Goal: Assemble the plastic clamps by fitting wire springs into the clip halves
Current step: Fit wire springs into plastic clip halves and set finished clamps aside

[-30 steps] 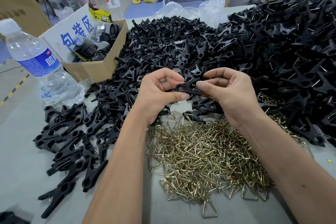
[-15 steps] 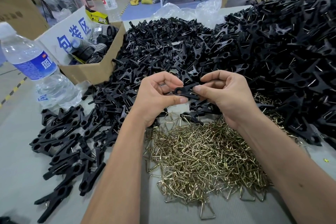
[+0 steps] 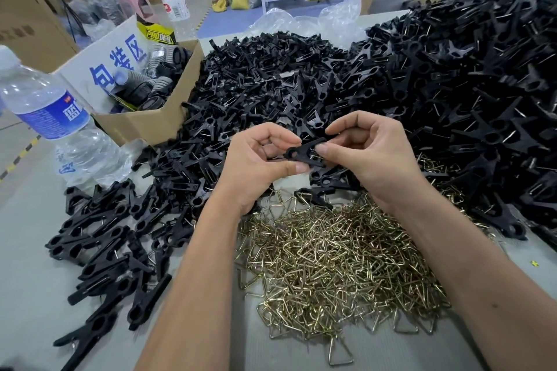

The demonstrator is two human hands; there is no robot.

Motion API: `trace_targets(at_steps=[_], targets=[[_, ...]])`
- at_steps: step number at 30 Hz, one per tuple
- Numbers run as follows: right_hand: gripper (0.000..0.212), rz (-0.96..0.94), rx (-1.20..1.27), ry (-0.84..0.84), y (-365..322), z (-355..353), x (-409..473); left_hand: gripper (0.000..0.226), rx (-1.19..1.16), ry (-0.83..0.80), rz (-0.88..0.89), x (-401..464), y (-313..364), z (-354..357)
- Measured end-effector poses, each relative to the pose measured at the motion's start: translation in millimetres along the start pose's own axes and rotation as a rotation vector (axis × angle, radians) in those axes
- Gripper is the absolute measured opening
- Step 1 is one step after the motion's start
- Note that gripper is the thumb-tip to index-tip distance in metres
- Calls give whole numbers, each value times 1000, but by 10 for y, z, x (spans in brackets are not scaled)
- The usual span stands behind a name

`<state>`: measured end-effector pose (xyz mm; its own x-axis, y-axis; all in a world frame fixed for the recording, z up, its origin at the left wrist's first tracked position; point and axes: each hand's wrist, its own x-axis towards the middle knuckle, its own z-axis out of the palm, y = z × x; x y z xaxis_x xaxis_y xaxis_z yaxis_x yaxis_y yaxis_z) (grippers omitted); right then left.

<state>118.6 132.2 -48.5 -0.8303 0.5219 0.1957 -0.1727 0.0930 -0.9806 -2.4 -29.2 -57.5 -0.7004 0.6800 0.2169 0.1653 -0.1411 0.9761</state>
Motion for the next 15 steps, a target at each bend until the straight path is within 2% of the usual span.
trace_targets(at_steps=[5,11,15], targets=[[26,48,283,-56,-40,27,-28,40,-75,16,-1,-9,24,39],[33,294,443,-84,7,76,-41,43,-38,22,23,-9,32,55],[45,349,363,-292,-23,33,-55,44,-64,4,32,-12,35,49]])
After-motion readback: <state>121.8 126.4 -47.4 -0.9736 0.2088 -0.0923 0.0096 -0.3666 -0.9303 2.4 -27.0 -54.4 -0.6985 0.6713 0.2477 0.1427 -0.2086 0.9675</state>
